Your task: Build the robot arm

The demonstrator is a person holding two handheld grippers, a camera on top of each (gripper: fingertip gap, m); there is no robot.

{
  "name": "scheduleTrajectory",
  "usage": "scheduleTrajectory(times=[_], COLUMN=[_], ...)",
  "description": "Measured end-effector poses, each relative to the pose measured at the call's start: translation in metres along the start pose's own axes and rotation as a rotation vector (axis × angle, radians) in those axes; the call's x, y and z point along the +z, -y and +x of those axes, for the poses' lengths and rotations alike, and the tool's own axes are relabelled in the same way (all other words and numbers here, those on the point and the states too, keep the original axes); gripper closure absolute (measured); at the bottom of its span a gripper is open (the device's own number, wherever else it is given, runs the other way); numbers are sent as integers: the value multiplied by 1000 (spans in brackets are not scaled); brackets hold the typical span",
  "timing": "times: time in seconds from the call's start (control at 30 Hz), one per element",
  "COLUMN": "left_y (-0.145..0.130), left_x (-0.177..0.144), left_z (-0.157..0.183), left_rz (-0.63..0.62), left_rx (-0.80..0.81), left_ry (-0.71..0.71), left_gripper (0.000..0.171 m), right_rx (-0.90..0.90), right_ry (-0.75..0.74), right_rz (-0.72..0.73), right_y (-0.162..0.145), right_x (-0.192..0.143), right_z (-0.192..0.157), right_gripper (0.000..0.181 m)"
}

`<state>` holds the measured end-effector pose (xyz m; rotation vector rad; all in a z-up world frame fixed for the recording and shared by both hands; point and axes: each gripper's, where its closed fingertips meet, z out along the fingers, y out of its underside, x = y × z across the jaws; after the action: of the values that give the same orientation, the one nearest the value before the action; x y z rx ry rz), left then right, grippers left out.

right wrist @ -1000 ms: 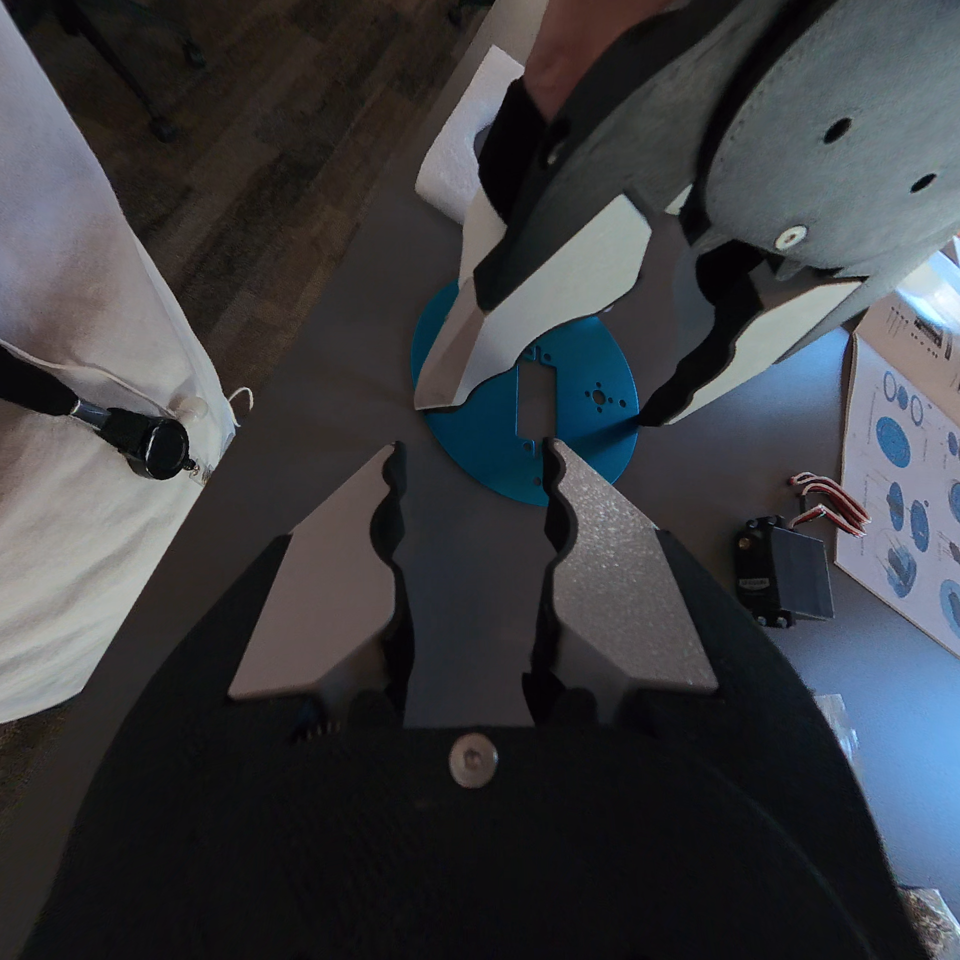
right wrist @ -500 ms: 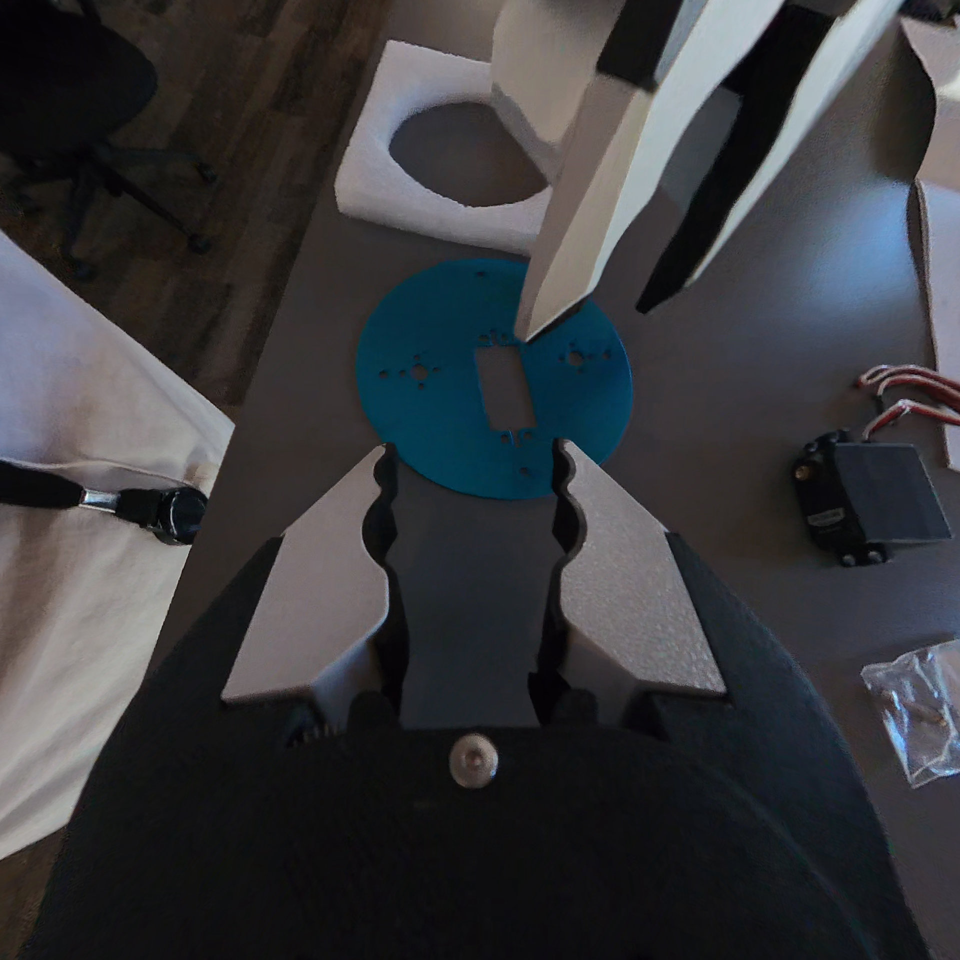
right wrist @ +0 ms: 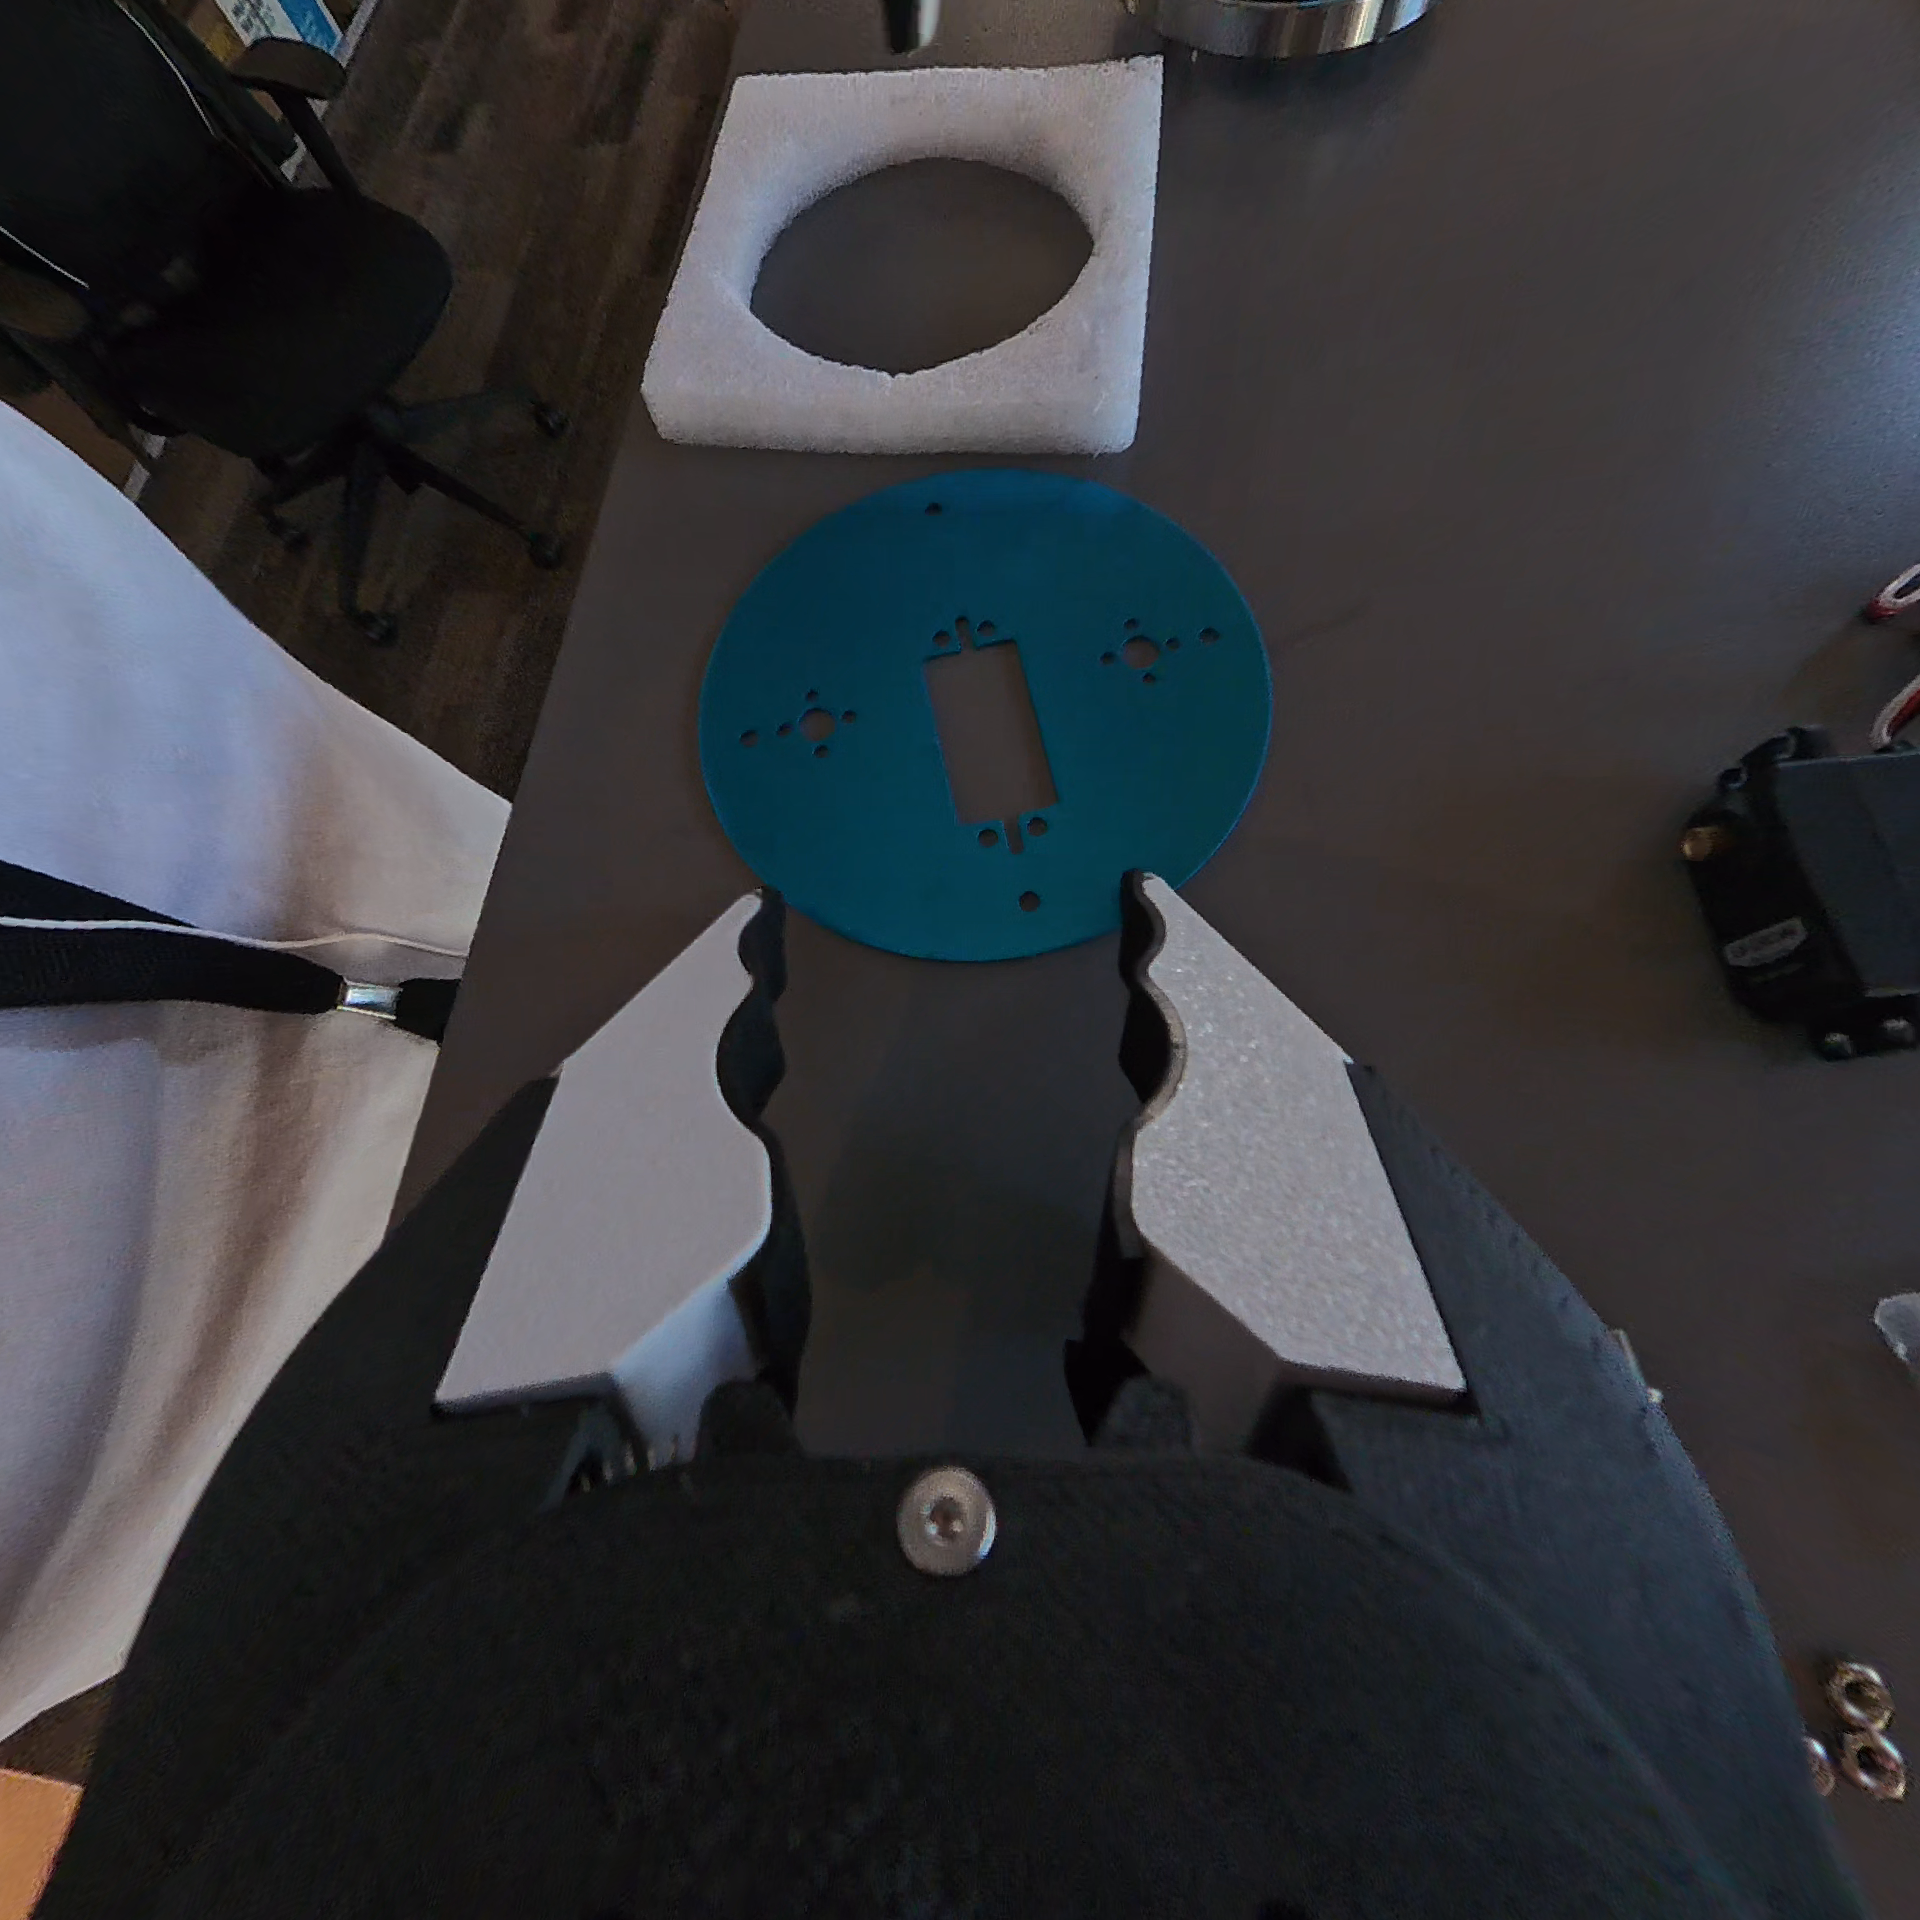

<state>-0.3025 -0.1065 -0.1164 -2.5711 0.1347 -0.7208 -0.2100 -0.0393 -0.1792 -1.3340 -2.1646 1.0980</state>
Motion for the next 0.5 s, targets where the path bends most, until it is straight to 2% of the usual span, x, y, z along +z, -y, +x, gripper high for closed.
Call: scheduleTrajectory(times=[0.07,0.17,0.27,0.43,0.5], left_y=[-14,-29,-30,-29,-27], left_x=[3,18,36,49,53], left_z=[-11,-16,-20,-26,-24], left_rz=[45,32,15,1,6], left_rx=[18,70,112,88,60], left_ry=[92,164,216,186,137], left_gripper=[140,146,146,147,153], right_rx=[-7,-11,-22,-26,-23], right_ry=[1,7,-1,-10,-8], right_rz=[-2,-3,-6,-7,-6], right_y=[1,1,1,1,1], right_x=[1,2,2,3,3], right_z=[2,2,3,3,2], right_gripper=[121,125,128,131,132])
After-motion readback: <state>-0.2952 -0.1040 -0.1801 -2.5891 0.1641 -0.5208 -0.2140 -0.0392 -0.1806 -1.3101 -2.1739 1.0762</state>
